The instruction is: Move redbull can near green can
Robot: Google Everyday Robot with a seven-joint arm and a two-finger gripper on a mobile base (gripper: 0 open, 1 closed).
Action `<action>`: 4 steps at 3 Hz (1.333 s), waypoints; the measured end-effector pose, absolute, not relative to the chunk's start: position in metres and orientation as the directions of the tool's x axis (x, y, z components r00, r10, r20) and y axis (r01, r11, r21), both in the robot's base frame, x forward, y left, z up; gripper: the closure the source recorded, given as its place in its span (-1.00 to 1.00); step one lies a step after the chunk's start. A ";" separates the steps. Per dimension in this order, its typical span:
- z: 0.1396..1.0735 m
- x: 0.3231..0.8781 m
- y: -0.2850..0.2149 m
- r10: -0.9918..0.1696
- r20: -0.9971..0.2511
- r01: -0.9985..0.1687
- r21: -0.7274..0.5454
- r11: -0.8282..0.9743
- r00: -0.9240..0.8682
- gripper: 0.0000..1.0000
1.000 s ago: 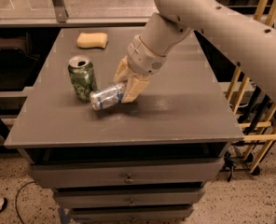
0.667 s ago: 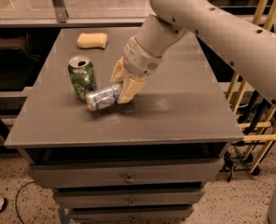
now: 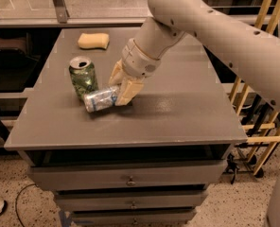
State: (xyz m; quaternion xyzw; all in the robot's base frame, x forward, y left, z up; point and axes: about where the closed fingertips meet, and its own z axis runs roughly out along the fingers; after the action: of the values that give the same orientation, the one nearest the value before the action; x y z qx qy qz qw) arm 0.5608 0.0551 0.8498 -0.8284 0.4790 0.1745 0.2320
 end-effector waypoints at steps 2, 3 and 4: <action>0.848 0.560 0.058 -0.711 -0.512 -0.873 -0.215 -0.438 0.482 -0.48; 0.846 0.559 0.060 -0.709 -0.513 -0.872 -0.213 -0.441 0.484 -1.00; 0.855 0.565 0.050 -0.704 -0.512 -0.868 -0.234 -0.437 0.492 -1.00</action>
Offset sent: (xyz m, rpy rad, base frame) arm -0.0002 0.0009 -0.0006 -0.0001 0.0010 0.0013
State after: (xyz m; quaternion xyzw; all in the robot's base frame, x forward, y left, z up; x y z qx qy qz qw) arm 0.5651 0.0496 0.8548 -0.8300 0.4735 0.1722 0.2393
